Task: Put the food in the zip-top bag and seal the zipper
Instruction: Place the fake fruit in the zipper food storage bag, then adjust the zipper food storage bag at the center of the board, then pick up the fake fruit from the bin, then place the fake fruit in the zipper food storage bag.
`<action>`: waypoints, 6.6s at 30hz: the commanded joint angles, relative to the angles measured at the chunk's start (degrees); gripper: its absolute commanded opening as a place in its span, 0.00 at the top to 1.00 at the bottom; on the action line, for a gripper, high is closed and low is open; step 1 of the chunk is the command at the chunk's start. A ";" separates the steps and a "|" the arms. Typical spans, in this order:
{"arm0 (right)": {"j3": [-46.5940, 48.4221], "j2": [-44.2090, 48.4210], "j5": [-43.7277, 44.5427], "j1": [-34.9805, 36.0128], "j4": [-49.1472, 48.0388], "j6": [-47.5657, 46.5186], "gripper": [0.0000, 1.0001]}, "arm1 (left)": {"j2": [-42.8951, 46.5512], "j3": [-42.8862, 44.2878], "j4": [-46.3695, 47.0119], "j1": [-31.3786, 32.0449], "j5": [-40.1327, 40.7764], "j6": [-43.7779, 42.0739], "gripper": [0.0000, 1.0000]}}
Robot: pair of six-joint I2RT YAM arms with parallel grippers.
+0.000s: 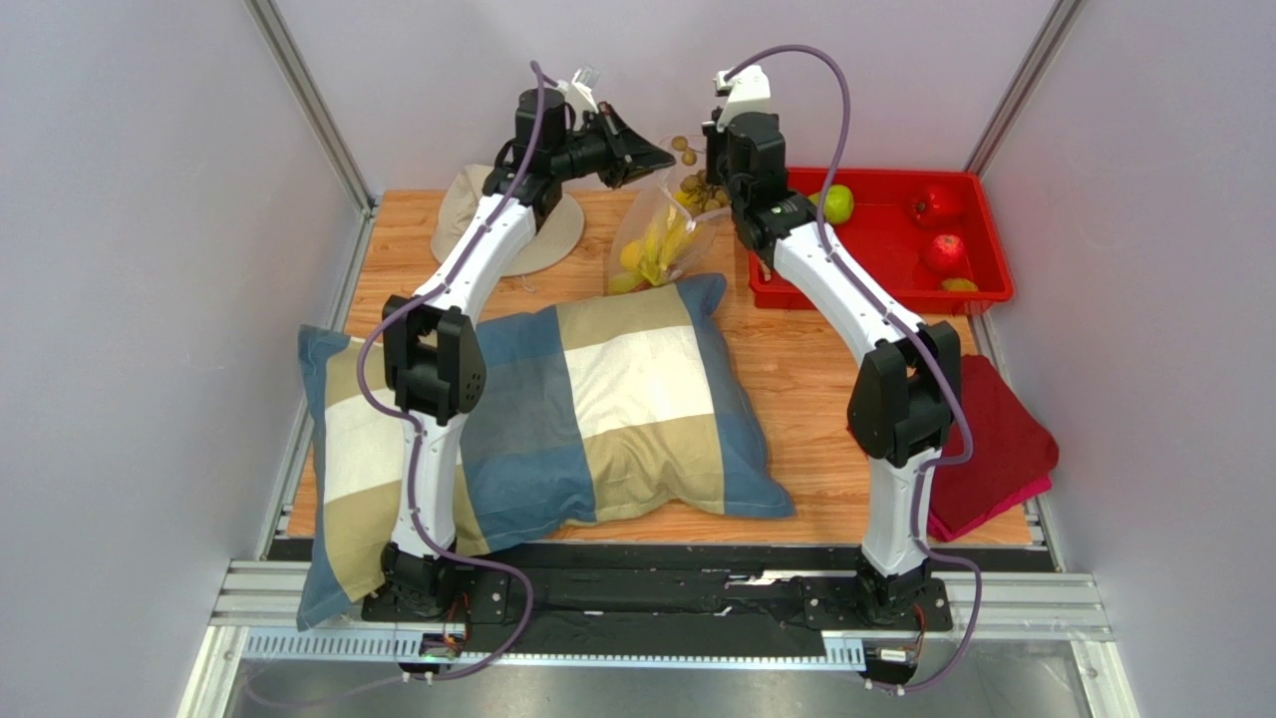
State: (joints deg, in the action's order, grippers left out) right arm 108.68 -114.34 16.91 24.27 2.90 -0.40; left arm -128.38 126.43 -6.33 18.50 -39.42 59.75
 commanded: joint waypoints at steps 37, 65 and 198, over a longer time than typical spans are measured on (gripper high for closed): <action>6.08 2.82 -37.38 -9.95 32.34 15.87 0.77 | 2.60 -1.01 7.30 -0.66 -4.18 2.66 1.00; 19.80 -3.87 -56.10 -12.93 14.72 31.66 1.00 | 3.92 19.28 -32.70 1.81 15.62 -45.61 0.93; 12.51 4.31 -51.89 -10.13 17.84 -6.71 0.98 | 6.74 8.30 -18.02 2.06 7.25 -33.91 1.00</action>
State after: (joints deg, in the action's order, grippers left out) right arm 119.31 -108.29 -36.56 12.12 20.10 -3.64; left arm -122.93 132.88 -26.74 20.27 -31.27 26.44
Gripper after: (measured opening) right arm 0.526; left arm 0.007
